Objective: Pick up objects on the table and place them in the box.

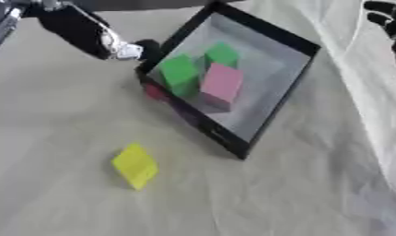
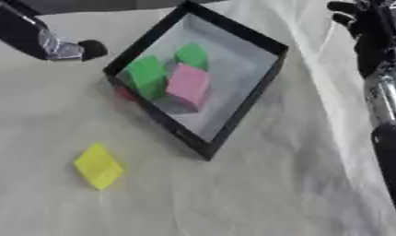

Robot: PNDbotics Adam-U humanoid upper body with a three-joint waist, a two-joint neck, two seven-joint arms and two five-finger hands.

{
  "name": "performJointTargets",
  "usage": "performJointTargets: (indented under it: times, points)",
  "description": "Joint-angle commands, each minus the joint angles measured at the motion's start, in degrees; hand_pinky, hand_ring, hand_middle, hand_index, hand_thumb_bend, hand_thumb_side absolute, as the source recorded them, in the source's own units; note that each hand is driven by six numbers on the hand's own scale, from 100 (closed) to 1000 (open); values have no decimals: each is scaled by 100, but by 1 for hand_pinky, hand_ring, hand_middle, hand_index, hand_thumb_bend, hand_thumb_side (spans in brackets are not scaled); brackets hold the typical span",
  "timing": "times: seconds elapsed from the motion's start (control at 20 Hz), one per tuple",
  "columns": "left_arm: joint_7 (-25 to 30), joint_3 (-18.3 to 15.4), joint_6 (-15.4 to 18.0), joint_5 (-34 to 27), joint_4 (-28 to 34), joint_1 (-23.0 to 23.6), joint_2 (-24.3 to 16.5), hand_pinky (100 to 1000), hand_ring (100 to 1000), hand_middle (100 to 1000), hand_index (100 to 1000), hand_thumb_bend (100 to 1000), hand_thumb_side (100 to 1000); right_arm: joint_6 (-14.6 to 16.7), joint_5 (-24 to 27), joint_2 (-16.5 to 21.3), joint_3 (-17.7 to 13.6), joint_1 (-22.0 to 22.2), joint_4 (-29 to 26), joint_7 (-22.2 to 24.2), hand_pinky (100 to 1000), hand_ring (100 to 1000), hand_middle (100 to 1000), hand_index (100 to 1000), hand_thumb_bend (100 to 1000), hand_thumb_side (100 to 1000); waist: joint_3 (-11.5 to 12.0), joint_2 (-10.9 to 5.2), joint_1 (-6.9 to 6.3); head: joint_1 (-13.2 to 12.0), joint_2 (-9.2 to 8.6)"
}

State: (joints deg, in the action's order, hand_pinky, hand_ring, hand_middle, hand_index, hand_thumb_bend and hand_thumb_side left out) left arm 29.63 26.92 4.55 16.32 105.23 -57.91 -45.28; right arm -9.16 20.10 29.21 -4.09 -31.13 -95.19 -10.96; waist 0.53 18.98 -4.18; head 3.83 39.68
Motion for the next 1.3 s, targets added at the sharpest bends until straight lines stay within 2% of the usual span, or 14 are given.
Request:
performJointTargets:
  times: [0.05, 0.3, 0.45, 0.65, 0.8, 1.05, 1.3]
  points:
    - [163, -137, -30, -207, 742, 160, -515, 833, 784, 785, 850, 412, 423, 32, -57, 224, -68, -24, -47, 13, 883, 786, 819, 902, 100, 578, 27, -246, 73, 62, 39]
    - [647, -171, -37, -568, 931, 554, -877, 835, 777, 788, 858, 399, 484, 35, -72, 274, -85, 37, -31, -3, 883, 785, 818, 901, 100, 581, 74, -246, 83, 152, 58]
    - [868, -150, -31, -668, 936, 686, -947, 837, 774, 793, 864, 399, 508, 39, -68, 280, -87, 44, -35, -7, 882, 784, 818, 901, 100, 583, 91, -244, 99, 193, 51]
    - [1113, -71, -19, -651, 936, 821, -945, 839, 775, 799, 868, 391, 529, 40, -63, 280, -83, 42, -42, -6, 883, 784, 817, 901, 100, 586, 105, -225, 121, 217, 48]
    - [1368, 31, -48, -628, 936, 890, -924, 847, 788, 818, 879, 392, 513, 37, -61, 277, -78, 48, -40, -5, 883, 783, 817, 901, 100, 594, 118, -208, 128, 231, 54]
    - [1796, 244, -6, -282, 936, 915, -844, 854, 808, 843, 893, 401, 497, 28, -68, 267, -56, 42, -36, 13, 883, 783, 817, 900, 100, 595, 127, -181, 137, 267, 60]
    - [2023, 449, -325, -172, 936, 827, -637, 857, 811, 849, 898, 411, 527, 20, -80, 247, -38, 46, -44, 34, 883, 783, 817, 900, 100, 596, 117, -165, 141, 257, 66]
